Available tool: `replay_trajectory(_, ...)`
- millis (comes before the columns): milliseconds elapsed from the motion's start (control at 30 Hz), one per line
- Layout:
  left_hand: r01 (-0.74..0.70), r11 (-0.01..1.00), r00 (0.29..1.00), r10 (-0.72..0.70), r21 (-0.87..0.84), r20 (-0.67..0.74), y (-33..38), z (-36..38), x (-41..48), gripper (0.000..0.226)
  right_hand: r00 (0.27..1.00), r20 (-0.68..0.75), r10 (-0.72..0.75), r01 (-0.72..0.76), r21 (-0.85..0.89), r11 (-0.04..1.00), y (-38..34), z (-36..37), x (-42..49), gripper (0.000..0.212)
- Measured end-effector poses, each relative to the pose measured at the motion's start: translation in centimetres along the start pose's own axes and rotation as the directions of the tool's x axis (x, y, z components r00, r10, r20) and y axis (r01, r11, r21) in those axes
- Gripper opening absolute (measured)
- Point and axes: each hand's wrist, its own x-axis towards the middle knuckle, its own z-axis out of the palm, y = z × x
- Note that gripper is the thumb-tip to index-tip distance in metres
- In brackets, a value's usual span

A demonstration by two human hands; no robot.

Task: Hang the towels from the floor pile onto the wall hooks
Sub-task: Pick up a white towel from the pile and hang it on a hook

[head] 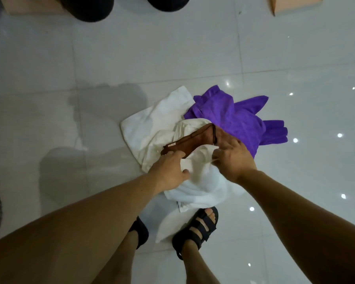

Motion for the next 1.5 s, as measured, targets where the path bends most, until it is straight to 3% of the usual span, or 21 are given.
replay_trajectory(67, -0.094, 0.996, 0.996, 0.094, -0.013, 0.001, 1.7, -1.7, -2.0, 0.069, 0.992, -0.079, -0.1, 0.101, 0.012, 0.995, -1.9, -2.8, -2.4, 0.029)
replay_trajectory(133, -0.167, 0.986, 0.986, 0.167, -0.009, -0.002, 3.8, -3.8, -4.2, 0.057, 0.972, -0.19, -0.137, 0.157, 0.096, 0.983, -4.1, -6.4, -4.7, 0.031)
replay_trajectory(233, -0.201, 0.978, 0.979, 0.198, -0.048, -0.045, 6.6, -8.0, -8.3, 0.028, 0.958, -0.271, -0.096, 0.176, 0.287, 0.942, -6.6, -12.9, -7.6, 0.031)
replay_trajectory(333, -0.238, 0.971, 0.97, 0.238, -0.006, -0.056, 7.9, -13.6, -13.6, 0.026, 0.965, -0.261, 0.009, 0.111, 0.442, 0.89, -8.1, -19.0, -11.0, 0.035)
replay_trajectory(433, -0.243, 0.944, 0.962, 0.265, 0.223, -0.074, 8.1, -20.3, -18.9, 0.028, 0.967, -0.255, -0.008, 0.106, 0.373, 0.922, -9.4, -24.0, -14.4, 0.042)
replay_trajectory(533, -0.206, 0.947, 0.935, 0.264, 0.245, -0.236, 8.6, -27.8, -24.0, 0.019, 0.989, -0.108, -0.102, 0.125, 0.234, 0.964, -11.7, -28.4, -16.9, 0.051)
replay_trajectory(600, -0.203, 0.951, 0.88, 0.281, 0.233, -0.383, 9.9, -32.6, -27.6, 0.014, 0.991, -0.107, -0.083, 0.113, 0.317, 0.942, -13.4, -31.4, -18.0, 0.046)
replay_trajectory(633, -0.202, 0.951, 0.855, 0.287, 0.233, -0.432, 10.8, -34.8, -29.4, 0.012, 0.987, -0.154, -0.051, 0.117, 0.457, 0.882, -14.4, -33.2, -18.6, 0.038)
replay_trajectory(733, -0.171, 0.948, 0.791, 0.296, 0.27, -0.536, 12.8, -39.0, -35.0, 0.012, 0.96, -0.274, 0.048, 0.214, 0.837, 0.504, -18.3, -38.5, -20.5, 0.02)
replay_trajectory(800, -0.107, 0.952, 0.728, 0.272, 0.288, -0.629, 13.1, -40.2, -38.8, 0.018, 0.956, -0.259, 0.136, 0.219, 0.941, 0.257, -21.0, -41.2, -22.1, 0.013)
replay_trajectory(833, -0.063, 0.956, 0.687, 0.25, 0.287, -0.682, 12.9, -40.6, -40.6, 0.021, 0.959, -0.245, 0.145, 0.212, 0.954, 0.211, -22.1, -42.4, -22.9, 0.018)
replay_trajectory(967, 0.152, 0.922, 0.496, 0.241, 0.357, -0.834, 12.1, -42.9, -48.4, 0.023, 0.963, -0.249, -0.106, 0.271, 0.899, 0.345, -24.5, -46.9, -25.8, 0.047)
replay_trajectory(1067, 0.196, 0.902, 0.37, 0.296, 0.385, -0.881, 13.6, -43.6, -54.5, 0.025, 0.921, -0.133, -0.366, 0.297, 0.849, 0.437, -27.2, -50.2, -28.8, 0.066)
replay_trajectory(1133, 0.201, 0.9, 0.271, 0.328, 0.387, -0.905, 15.2, -42.8, -57.8, 0.025, 0.88, -0.011, -0.475, 0.288, 0.807, 0.515, -29.3, -51.4, -31.2, 0.062)
replay_trajectory(1200, 0.205, 0.917, 0.174, 0.309, 0.341, -0.935, 16.1, -41.7, -60.7, 0.028, 0.84, 0.046, -0.54, 0.241, 0.86, 0.449, -31.1, -52.5, -33.2, 0.06)
replay_trajectory(1267, 0.176, 0.963, 0.107, 0.188, 0.205, -0.976, 15.7, -40.1, -63.4, 0.039, 0.774, 0.007, -0.633, 0.145, 0.971, 0.188, -32.6, -53.3, -34.7, 0.058)
replay_trajectory(1300, 0.184, 0.977, 0.115, 0.084, 0.104, -0.99, 14.9, -39.3, -64.6, 0.048, 0.727, -0.022, -0.687, 0.073, 0.996, 0.046, -33.4, -53.6, -35.5, 0.054)
replay_trajectory(1367, 0.249, 0.959, 0.238, -0.198, -0.137, -0.951, 12.5, -37.1, -67.1, 0.062, 0.611, -0.082, -0.787, -0.04, 0.99, -0.134, -35.2, -53.9, -37.1, 0.048)
replay_trajectory(1433, 0.282, 0.888, 0.432, -0.456, -0.363, -0.778, 10.1, -33.6, -69.6, 0.064, 0.541, -0.107, -0.834, -0.099, 0.977, -0.189, -37.2, -53.7, -38.5, 0.05)
replay_trajectory(1500, 0.217, 0.758, 0.595, -0.602, -0.615, -0.532, 8.0, -29.5, -71.9, 0.07, 0.505, -0.112, -0.856, -0.124, 0.972, -0.201, -39.4, -53.5, -39.8, 0.049)
